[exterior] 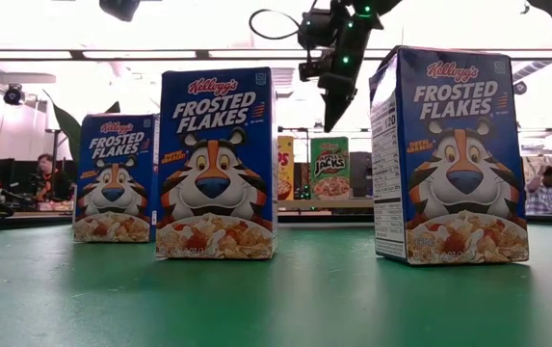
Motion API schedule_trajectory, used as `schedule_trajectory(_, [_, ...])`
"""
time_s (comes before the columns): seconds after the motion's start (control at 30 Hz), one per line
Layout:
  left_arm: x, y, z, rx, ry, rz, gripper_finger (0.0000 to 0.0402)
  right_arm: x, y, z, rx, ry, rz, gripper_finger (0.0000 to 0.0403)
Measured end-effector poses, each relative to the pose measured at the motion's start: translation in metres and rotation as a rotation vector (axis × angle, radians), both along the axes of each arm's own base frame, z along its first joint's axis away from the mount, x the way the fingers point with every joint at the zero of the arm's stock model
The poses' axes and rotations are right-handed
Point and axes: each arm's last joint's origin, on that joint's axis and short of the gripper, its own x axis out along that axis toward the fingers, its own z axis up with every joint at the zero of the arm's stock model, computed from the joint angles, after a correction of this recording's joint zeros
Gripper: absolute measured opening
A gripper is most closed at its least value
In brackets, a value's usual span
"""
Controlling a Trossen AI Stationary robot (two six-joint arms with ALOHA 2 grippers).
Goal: Stack cereal on shelf
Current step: Put the top right green cereal box on the shelf
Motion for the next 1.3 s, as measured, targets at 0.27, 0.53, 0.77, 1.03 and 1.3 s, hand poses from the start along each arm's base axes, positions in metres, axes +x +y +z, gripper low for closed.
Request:
schedule_trajectory(0.27, [0.0, 0.0, 0.0, -0.005, 0.002, 0.0, 0.0038, 0.001, -0.002, -0.013, -0.015, 0.019, -0.003, 0.0013])
schedule_trajectory(0.53, [0.0, 0.0, 0.001, 0.025, -0.012, -0.002, 0.0038, 0.004, -0.005, -0.012, -0.074, 0.011, 0.019, 0.0012])
schedule_trajectory(0.77, [0.0, 0.0, 0.003, 0.033, -0.022, -0.003, 0.0038, 0.003, -0.005, -0.012, -0.107, 0.044, 0.043, 0.0012])
schedule_trajectory(1.03, [0.0, 0.0, 0.006, 0.043, -0.03, -0.004, 0.0038, 0.006, 0.004, -0.004, -0.121, 0.023, 0.04, 0.0012])
schedule_trajectory(1.3, [0.0, 0.0, 0.006, 0.06, -0.033, -0.005, 0.0038, 0.012, 0.013, 0.002, -0.048, -0.108, 0.05, 0.0012])
